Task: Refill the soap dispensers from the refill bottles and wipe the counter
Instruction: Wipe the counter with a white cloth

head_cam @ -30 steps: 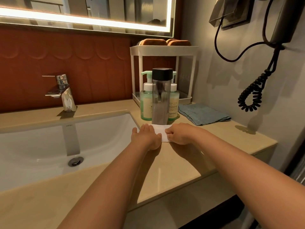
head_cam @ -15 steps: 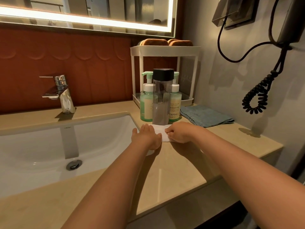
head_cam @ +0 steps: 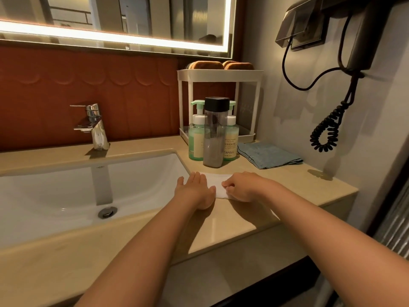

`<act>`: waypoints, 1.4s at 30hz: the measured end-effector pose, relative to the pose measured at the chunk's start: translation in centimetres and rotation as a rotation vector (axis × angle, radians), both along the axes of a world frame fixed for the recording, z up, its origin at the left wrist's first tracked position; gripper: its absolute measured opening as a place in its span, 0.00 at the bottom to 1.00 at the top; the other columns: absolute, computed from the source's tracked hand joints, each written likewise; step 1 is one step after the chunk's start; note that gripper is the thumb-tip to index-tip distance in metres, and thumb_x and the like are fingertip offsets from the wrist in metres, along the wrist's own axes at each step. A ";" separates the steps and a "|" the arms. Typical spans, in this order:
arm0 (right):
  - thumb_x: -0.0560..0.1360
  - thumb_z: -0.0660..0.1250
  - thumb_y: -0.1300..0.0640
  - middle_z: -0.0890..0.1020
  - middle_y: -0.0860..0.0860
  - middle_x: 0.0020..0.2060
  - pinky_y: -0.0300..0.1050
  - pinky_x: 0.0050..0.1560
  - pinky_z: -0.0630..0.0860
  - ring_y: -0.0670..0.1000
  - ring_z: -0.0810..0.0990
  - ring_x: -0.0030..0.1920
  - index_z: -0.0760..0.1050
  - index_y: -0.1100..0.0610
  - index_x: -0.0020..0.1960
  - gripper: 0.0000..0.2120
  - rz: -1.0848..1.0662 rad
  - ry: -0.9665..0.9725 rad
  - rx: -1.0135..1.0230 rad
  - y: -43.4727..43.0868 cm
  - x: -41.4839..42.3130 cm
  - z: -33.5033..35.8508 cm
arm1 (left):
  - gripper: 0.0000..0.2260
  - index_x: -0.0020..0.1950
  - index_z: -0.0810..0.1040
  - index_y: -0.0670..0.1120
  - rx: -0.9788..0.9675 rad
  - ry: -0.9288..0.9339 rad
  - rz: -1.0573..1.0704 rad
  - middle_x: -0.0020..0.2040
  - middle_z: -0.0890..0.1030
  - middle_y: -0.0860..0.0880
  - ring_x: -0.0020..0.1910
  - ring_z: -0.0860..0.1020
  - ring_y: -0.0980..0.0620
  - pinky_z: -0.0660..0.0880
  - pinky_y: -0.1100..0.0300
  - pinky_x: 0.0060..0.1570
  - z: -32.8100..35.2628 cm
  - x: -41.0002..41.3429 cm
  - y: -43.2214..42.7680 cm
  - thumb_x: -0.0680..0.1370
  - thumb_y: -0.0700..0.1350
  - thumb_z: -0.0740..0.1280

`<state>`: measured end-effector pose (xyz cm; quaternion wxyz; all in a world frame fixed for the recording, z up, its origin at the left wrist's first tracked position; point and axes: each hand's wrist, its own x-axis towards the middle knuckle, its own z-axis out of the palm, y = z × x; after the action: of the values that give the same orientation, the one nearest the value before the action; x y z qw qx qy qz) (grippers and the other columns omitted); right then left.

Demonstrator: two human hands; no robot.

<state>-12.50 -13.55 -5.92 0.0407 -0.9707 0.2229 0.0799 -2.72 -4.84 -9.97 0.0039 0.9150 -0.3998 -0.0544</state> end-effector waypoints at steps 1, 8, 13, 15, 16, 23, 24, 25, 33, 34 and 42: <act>0.80 0.52 0.54 0.76 0.55 0.60 0.48 0.57 0.71 0.55 0.74 0.56 0.74 0.52 0.64 0.17 0.000 0.001 0.010 0.5 -0.7 0.1 | 0.26 0.76 0.45 0.44 0.006 -0.004 -0.013 0.78 0.47 0.46 0.76 0.45 0.47 0.41 0.44 0.73 0.1 -0.6 0.7 0.81 0.55 0.43; 0.80 0.52 0.53 0.76 0.54 0.63 0.51 0.62 0.69 0.55 0.73 0.60 0.73 0.55 0.64 0.18 0.075 0.029 0.030 4.5 -4.5 0.4 | 0.26 0.76 0.43 0.45 0.018 -0.006 -0.100 0.78 0.43 0.47 0.76 0.41 0.49 0.39 0.46 0.73 0.2 -3.7 6.3 0.82 0.56 0.42; 0.80 0.52 0.52 0.74 0.55 0.64 0.51 0.60 0.70 0.56 0.73 0.60 0.72 0.55 0.65 0.18 0.147 0.041 -0.040 7.0 -5.3 0.3 | 0.26 0.76 0.41 0.45 0.024 -0.054 -0.163 0.77 0.42 0.48 0.76 0.40 0.51 0.38 0.48 0.72 0.4 -5.1 10.2 0.82 0.55 0.41; 0.80 0.52 0.52 0.74 0.55 0.64 0.51 0.59 0.70 0.56 0.73 0.59 0.72 0.55 0.65 0.18 0.169 0.034 -0.038 7.9 -5.2 0.2 | 0.26 0.76 0.42 0.45 0.027 -0.054 -0.165 0.77 0.43 0.48 0.76 0.41 0.52 0.39 0.49 0.72 0.6 -5.3 11.7 0.82 0.55 0.41; 0.80 0.52 0.52 0.74 0.54 0.64 0.50 0.59 0.70 0.55 0.73 0.59 0.72 0.55 0.65 0.18 0.181 0.029 -0.030 8.4 -5.1 0.2 | 0.26 0.77 0.42 0.45 0.033 -0.048 -0.156 0.77 0.43 0.48 0.76 0.42 0.52 0.39 0.49 0.72 0.6 -5.4 12.4 0.82 0.55 0.41; 0.81 0.53 0.51 0.69 0.48 0.70 0.43 0.63 0.64 0.51 0.69 0.66 0.64 0.49 0.72 0.20 0.308 -0.018 0.039 12.5 -2.8 0.1 | 0.27 0.76 0.42 0.45 0.081 -0.025 -0.067 0.78 0.44 0.47 0.76 0.44 0.52 0.40 0.50 0.73 1.0 -5.2 18.3 0.81 0.57 0.41; 0.81 0.53 0.51 0.69 0.47 0.70 0.43 0.64 0.64 0.50 0.69 0.66 0.64 0.49 0.72 0.20 0.323 -0.026 0.044 13.2 -2.3 0.0 | 0.28 0.76 0.42 0.45 0.084 -0.029 -0.049 0.78 0.44 0.47 0.76 0.44 0.52 0.40 0.49 0.73 0.9 -5.0 19.2 0.81 0.58 0.41; 0.81 0.54 0.50 0.69 0.47 0.70 0.43 0.64 0.65 0.50 0.70 0.66 0.64 0.48 0.72 0.20 0.340 -0.033 0.044 13.9 -1.9 -0.1 | 0.29 0.76 0.43 0.45 0.083 -0.032 -0.031 0.78 0.44 0.47 0.76 0.44 0.52 0.41 0.49 0.73 0.9 -4.8 20.0 0.80 0.59 0.40; 0.81 0.53 0.51 0.74 0.51 0.65 0.46 0.61 0.69 0.53 0.73 0.60 0.70 0.51 0.68 0.18 0.513 -0.044 -0.027 21.4 3.3 -0.6 | 0.32 0.77 0.43 0.46 0.098 -0.050 0.133 0.78 0.45 0.49 0.76 0.45 0.54 0.41 0.50 0.73 0.6 -1.8 28.0 0.78 0.63 0.39; 0.81 0.53 0.51 0.75 0.51 0.64 0.47 0.60 0.70 0.53 0.74 0.58 0.71 0.51 0.67 0.17 0.540 -0.051 -0.038 22.5 3.8 -0.7 | 0.32 0.77 0.43 0.47 0.097 -0.060 0.151 0.78 0.46 0.49 0.76 0.45 0.54 0.41 0.50 0.73 0.5 -1.6 29.2 0.78 0.63 0.38; 0.81 0.53 0.51 0.79 0.52 0.55 0.47 0.51 0.72 0.52 0.75 0.50 0.73 0.52 0.61 0.15 0.739 -0.112 -0.031 31.0 7.6 -1.3 | 0.38 0.77 0.42 0.48 0.033 -0.071 0.325 0.78 0.45 0.51 0.76 0.44 0.56 0.40 0.53 0.73 0.4 -1.0 38.9 0.71 0.66 0.33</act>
<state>-4.93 17.46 -7.18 0.0067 -0.9891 -0.1437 0.0326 -3.76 34.09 -9.59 -0.0164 0.9688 -0.2456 -0.0274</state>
